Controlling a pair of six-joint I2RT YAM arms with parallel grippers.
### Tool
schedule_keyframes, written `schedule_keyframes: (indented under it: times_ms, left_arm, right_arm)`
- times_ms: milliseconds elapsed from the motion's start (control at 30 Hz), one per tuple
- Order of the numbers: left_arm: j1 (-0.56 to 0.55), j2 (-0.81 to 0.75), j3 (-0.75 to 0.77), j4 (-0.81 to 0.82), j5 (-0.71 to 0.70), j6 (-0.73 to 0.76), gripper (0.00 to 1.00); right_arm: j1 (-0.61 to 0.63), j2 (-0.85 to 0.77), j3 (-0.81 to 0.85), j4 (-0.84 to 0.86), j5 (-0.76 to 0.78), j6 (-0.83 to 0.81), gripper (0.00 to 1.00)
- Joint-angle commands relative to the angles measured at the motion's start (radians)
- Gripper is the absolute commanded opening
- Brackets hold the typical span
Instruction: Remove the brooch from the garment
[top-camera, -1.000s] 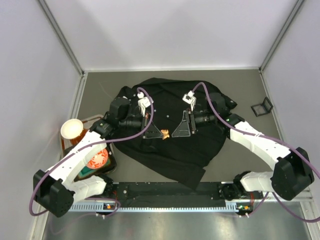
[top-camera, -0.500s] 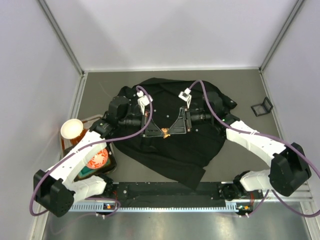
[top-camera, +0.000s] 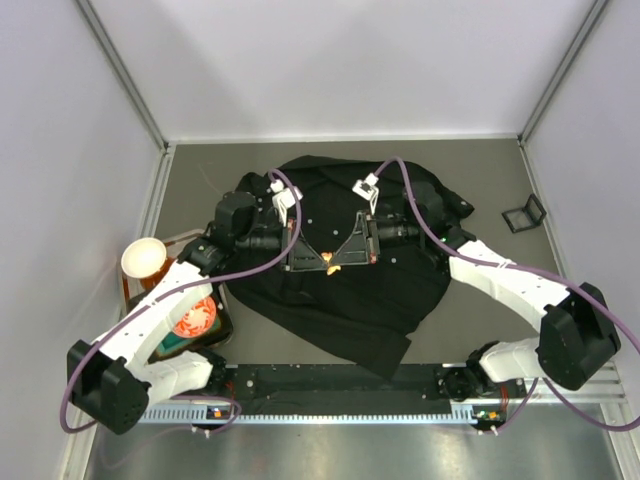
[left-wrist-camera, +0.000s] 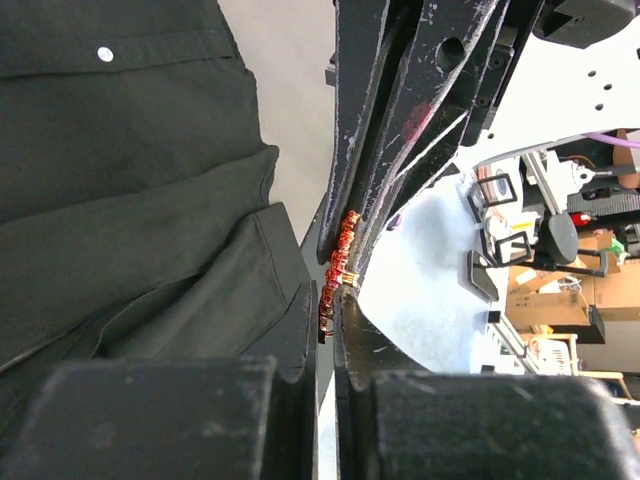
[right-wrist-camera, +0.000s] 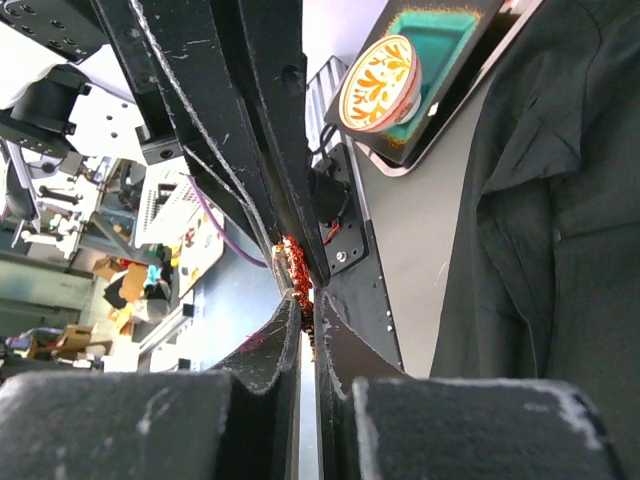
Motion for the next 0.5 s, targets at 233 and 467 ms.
schedule_keyframes:
  times_ms: [233, 467]
  left_arm:
    - [0.086, -0.092, -0.087, 0.112, 0.019, -0.057, 0.38]
    - [0.097, -0.132, -0.137, 0.241, 0.027, -0.151, 0.38]
  right_arm:
    - [-0.023, -0.031, -0.053, 0.194, 0.028, 0.121, 0.00]
    - [-0.024, -0.045, -0.059, 0.185, 0.020, 0.116, 0.00]
